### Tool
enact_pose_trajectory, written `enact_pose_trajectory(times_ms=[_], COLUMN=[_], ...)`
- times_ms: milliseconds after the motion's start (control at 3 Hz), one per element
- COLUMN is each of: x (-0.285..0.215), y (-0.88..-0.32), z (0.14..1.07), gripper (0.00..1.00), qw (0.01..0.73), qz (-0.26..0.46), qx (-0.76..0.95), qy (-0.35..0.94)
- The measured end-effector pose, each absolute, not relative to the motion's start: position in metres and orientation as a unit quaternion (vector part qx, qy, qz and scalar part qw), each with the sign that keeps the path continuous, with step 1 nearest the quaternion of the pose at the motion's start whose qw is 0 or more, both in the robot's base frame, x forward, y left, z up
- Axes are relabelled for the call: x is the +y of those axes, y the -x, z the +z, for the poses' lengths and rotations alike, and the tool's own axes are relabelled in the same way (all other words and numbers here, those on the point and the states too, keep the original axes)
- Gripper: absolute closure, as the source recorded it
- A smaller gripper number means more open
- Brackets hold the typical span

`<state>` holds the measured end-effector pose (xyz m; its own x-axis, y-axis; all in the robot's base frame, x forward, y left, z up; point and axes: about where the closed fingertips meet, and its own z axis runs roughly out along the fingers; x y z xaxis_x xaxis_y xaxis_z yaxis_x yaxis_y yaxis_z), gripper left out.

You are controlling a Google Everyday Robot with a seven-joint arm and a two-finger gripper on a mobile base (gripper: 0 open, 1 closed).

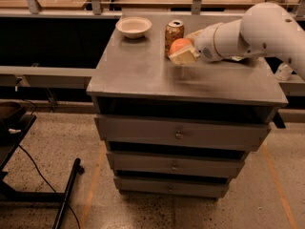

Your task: Move orange near orange can

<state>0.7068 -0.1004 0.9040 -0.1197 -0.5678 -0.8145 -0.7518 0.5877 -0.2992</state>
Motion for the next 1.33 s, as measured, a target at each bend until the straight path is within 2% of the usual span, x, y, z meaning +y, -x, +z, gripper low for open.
enact_pose_trajectory(times_ms=[333,667,1333], x=[-0.098,-0.099,-0.1], y=[-0.706,-0.706,-0.704], z=[0.903,0.892,0.886], gripper=[0.04,0.0,0.0], qw=[0.491,0.484,0.485], qz=[0.095,0.087,0.108], qx=[0.742,0.745,0.736], qy=[0.446,0.451,0.459])
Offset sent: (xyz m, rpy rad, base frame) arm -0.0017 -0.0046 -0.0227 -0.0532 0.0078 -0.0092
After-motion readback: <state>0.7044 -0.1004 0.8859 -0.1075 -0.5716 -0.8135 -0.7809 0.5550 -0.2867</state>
